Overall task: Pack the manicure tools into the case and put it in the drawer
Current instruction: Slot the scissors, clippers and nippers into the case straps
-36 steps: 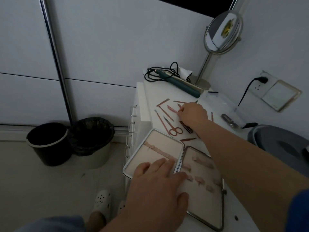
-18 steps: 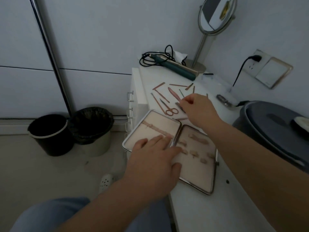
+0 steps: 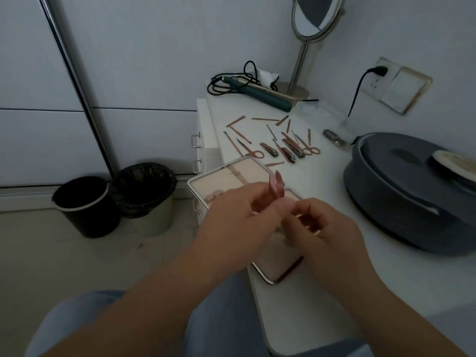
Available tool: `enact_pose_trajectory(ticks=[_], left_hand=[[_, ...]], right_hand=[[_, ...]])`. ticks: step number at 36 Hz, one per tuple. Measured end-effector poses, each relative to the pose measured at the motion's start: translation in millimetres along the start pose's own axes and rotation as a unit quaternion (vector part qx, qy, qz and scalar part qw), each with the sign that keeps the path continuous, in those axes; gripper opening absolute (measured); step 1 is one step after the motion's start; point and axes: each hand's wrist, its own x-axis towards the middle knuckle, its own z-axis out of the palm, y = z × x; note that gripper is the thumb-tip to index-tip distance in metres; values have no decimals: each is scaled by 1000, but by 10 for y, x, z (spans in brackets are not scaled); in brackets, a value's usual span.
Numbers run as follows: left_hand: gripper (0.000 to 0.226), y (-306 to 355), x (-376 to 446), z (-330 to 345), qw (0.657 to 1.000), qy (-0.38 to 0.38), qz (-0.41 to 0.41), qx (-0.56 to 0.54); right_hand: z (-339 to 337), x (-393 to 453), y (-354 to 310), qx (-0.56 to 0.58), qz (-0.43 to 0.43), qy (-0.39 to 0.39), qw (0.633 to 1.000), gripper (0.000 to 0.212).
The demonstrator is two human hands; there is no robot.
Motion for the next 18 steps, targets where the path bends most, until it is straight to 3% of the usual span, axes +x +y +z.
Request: enact_pose_trajectory(ticks=[5, 8, 10, 14, 18], left_hand=[[17, 6, -13, 93, 991, 56, -77, -92], [18, -2, -36, 6, 981, 29, -140, -129], [20, -161, -167, -120, 971, 18, -197, -135], [25, -154, -109, -230, 969, -32, -198, -146], [24, -79, 114, -273, 963, -76, -183, -182]], right_hand=[[38, 16, 3, 6, -43, -26, 999, 9], [4, 3, 72, 55, -42, -46, 996, 5], [194, 19, 82, 90, -46, -103, 990, 10], [102, 172, 82, 18, -130, -115, 985, 37], [-122, 331, 36, -49, -193, -136, 971, 43]])
